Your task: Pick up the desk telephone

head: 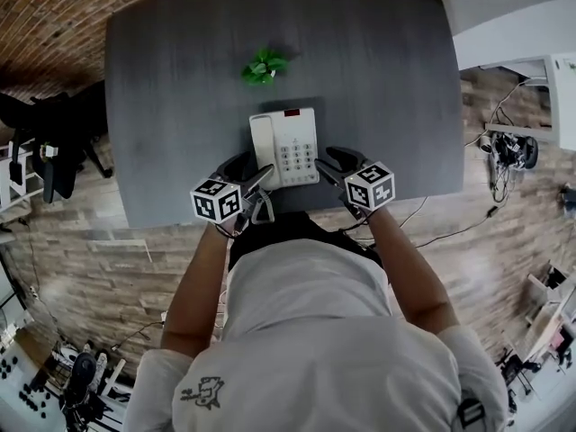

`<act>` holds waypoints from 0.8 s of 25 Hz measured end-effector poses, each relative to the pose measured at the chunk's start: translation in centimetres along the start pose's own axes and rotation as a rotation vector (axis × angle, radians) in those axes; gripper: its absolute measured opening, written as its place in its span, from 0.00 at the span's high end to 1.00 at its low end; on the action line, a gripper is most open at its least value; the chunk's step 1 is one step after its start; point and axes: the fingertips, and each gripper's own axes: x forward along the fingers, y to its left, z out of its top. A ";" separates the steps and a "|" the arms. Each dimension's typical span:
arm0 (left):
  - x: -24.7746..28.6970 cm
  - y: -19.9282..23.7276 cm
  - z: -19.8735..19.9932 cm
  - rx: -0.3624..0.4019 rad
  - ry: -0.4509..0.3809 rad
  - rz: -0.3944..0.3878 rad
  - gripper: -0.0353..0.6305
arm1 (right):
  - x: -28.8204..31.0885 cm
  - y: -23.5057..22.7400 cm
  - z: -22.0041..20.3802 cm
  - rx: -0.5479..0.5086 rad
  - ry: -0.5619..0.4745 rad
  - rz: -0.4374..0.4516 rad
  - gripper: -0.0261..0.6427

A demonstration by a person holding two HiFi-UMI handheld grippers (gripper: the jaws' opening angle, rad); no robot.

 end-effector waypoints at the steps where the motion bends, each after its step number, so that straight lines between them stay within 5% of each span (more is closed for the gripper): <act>1: 0.3 0.1 -0.4 -0.001 0.012 -0.018 0.42 | 0.4 -0.3 -0.5 0.012 0.017 0.008 0.67; 20: 2.5 1.5 -2.0 -0.169 0.025 -0.188 0.44 | 3.3 -1.2 -1.9 0.093 0.127 0.128 0.80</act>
